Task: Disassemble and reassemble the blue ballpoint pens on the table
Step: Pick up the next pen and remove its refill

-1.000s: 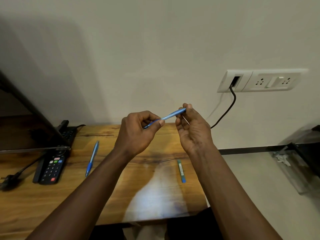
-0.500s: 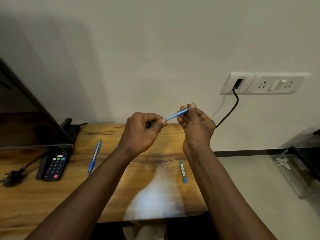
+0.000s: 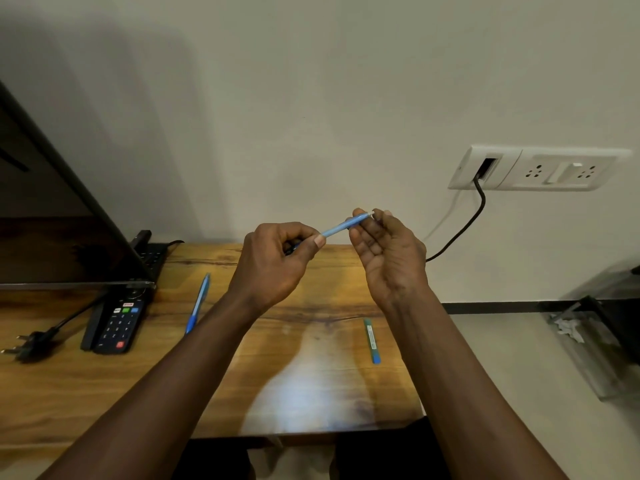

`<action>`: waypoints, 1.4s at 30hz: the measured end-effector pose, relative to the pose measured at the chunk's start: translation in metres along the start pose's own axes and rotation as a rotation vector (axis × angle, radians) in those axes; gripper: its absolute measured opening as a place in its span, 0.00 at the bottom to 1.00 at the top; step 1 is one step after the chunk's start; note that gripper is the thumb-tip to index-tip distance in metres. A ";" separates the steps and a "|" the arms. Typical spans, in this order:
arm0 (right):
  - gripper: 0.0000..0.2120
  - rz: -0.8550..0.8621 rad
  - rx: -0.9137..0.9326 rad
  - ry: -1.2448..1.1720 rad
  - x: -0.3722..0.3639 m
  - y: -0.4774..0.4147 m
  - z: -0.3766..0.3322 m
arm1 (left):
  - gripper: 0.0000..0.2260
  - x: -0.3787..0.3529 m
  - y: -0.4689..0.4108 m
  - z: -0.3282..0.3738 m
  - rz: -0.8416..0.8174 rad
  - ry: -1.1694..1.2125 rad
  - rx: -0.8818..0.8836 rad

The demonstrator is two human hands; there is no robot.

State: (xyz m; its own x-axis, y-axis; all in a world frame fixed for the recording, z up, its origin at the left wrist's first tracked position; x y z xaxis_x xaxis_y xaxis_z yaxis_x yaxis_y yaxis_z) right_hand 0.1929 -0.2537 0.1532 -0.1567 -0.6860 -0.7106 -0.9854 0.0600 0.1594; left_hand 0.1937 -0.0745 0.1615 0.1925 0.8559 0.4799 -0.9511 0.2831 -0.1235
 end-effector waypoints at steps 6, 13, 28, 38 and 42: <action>0.11 0.067 -0.243 -0.053 0.011 -0.002 0.018 | 0.06 0.016 0.005 -0.013 0.043 -0.011 0.029; 0.12 0.051 -0.372 0.060 0.009 -0.003 0.034 | 0.05 0.021 0.012 -0.030 -0.001 -0.169 0.052; 0.05 -0.075 -0.340 1.262 0.060 0.019 0.095 | 0.06 0.034 0.020 -0.053 -0.071 -0.203 0.128; 0.03 -0.256 -0.293 1.732 0.057 0.023 0.105 | 0.06 0.031 0.024 -0.051 -0.119 -0.205 0.142; 0.02 -0.283 -0.367 1.700 0.060 0.020 0.104 | 0.06 0.032 0.025 -0.053 -0.143 -0.212 0.159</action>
State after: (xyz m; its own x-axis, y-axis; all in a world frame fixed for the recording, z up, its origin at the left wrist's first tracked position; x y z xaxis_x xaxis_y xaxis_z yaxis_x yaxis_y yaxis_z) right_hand 0.1572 -0.2181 0.0421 0.4732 -0.5871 0.6568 -0.8655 -0.1708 0.4709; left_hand 0.1890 -0.0172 0.1278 0.2881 0.6981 0.6555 -0.9471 0.3087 0.0876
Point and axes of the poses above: each hand's wrist, its own y-axis away from the middle knuckle, its own x-axis out of the back of the hand, z = x × y, the point moved 6 cm from there along -y, towards the middle knuckle, and after that the axes turned 15 degrees about -z, right-handed, at the moved point
